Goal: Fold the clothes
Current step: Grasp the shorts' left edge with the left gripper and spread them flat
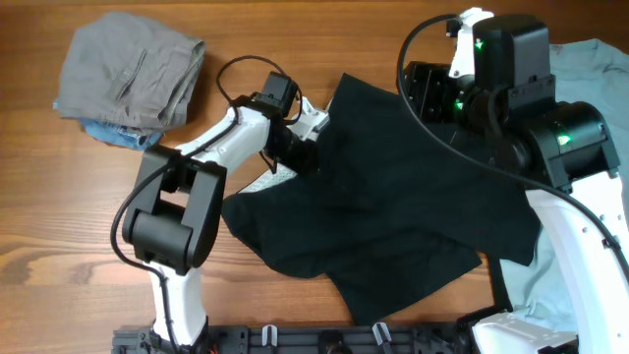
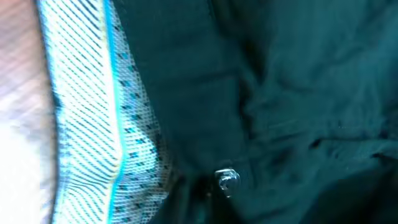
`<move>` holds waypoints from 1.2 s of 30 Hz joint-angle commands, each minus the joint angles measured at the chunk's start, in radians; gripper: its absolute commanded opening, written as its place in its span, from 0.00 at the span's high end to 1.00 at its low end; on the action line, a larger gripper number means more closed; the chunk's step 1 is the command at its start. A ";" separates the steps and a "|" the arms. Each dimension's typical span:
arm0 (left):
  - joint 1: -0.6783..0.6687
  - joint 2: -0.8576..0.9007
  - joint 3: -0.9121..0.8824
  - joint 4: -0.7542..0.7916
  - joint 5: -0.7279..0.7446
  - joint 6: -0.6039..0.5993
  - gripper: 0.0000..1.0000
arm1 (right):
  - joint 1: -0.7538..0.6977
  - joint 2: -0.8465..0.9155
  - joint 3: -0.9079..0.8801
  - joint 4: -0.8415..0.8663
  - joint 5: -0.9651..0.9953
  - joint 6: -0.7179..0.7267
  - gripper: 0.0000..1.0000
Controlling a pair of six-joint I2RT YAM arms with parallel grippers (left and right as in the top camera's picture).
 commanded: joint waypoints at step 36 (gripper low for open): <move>0.113 0.146 0.060 -0.055 -0.386 -0.231 0.96 | -0.003 0.009 0.005 -0.020 0.010 0.003 0.16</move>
